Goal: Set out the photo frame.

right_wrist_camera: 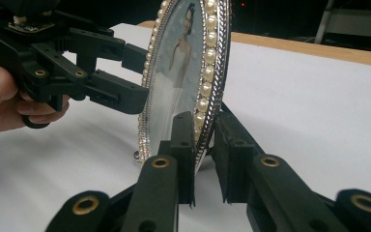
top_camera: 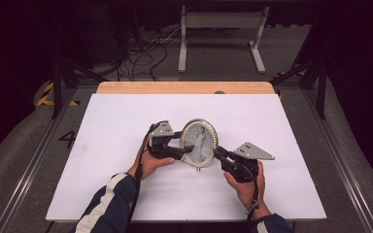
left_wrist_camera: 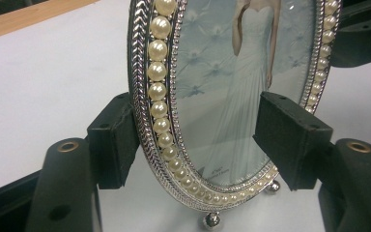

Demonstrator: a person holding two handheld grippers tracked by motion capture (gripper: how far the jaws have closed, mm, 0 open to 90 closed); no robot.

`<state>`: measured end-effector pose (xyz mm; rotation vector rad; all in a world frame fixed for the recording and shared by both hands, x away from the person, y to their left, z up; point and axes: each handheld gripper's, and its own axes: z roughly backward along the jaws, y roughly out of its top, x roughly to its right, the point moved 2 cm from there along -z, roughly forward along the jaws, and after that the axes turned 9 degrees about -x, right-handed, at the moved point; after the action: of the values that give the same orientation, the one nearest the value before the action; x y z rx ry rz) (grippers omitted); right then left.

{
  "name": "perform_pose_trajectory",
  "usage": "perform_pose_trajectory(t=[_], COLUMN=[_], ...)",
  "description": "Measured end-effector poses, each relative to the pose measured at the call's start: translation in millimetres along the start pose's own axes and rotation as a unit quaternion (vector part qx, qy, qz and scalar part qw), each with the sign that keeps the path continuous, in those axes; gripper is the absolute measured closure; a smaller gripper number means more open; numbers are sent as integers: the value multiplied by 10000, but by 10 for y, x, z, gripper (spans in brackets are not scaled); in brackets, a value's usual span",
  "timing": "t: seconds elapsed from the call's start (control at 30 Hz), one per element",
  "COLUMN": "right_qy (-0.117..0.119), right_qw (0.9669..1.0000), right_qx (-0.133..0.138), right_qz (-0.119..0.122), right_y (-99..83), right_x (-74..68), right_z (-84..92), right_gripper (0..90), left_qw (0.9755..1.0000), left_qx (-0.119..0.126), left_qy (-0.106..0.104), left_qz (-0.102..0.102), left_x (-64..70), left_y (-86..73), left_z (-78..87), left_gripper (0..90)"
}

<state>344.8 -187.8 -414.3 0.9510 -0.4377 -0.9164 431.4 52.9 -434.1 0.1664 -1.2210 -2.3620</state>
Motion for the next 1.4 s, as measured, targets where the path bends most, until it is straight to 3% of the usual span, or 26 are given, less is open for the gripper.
perform_pose_trajectory(t=[0.13,0.33,0.53,0.87,1.03,1.27,1.4], right_qy=[-10,-40,-35,-51,-65,-74,-90], right_qw=[10000,10000,10000,10000,10000,10000,10000], right_qx=[4,4,-2,22,17,5,-12], right_qz=[3,17,-73,-40,-33,-52,-29], right_y=[-1,5,7,21,25,34,41], right_x=[3,1,31,19,30,42,44], right_z=[-1,-18,-47,-72,-86,-106,-114], right_gripper=[804,797,791,789,786,785,784], left_qw=[10000,9996,9989,9990,9985,9990,9986], left_qx=[25,-67,-150,-164,-181,-153,-202], left_qy=[18,178,274,282,328,236,305], left_qz=[64,-187,-342,-313,-391,-343,-378], left_x=[-40,-15,14,9,37,33,44], left_y=[-22,-39,-57,-106,-121,-156,-175], left_z=[35,85,127,137,150,173,169], left_gripper=[442,513,528,532,522,522,530])
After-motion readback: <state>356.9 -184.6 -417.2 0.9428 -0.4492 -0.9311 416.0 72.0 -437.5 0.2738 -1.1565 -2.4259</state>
